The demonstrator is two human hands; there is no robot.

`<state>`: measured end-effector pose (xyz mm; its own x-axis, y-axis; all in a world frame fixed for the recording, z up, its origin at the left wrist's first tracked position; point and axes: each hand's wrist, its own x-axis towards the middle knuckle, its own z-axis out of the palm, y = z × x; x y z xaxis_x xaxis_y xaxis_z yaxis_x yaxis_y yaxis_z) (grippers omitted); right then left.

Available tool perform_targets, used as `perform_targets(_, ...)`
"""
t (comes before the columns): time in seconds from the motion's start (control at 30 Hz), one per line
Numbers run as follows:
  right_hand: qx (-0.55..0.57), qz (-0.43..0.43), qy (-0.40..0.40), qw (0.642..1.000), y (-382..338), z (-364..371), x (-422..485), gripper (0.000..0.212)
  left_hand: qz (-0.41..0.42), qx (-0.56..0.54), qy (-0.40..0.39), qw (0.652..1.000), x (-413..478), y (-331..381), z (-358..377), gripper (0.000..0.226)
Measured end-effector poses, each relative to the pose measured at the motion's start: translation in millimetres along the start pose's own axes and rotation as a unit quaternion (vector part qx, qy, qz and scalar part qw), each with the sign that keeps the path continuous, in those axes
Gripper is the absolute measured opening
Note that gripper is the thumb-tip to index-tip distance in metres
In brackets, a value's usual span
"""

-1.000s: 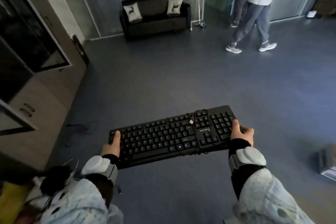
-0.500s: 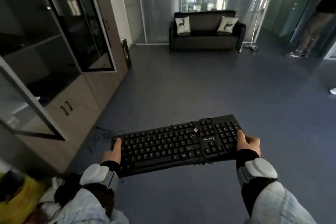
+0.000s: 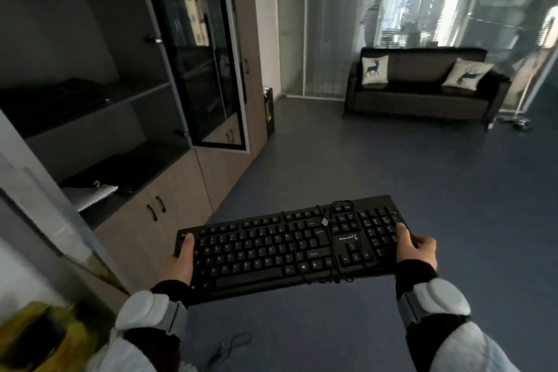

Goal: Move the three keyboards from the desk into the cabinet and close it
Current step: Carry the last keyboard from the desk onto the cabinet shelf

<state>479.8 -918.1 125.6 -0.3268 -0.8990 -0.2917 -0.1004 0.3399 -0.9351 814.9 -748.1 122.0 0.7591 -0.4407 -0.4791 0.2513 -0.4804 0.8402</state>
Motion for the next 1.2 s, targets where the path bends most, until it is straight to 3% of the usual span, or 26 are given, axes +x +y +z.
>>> perform_targets(0.43,-0.038,-0.067,-0.139,0.987,-132.6,279.4,163.3,0.054,-0.019,-0.041,0.208,0.977,176.4,132.5,43.0,0.072)
perform_targets(0.8,-0.076,-0.109,-0.283,0.950,-173.0,525.6,163.2,0.050,-0.092,-0.029,0.335,0.937,311.4,182.8,-33.8,0.094)
perform_targets(1.2,-0.071,-0.157,-0.370,0.913,-248.4,756.7,116.2,0.053,-0.077,-0.052,0.458,0.884,424.6,260.7,-128.6,0.088)
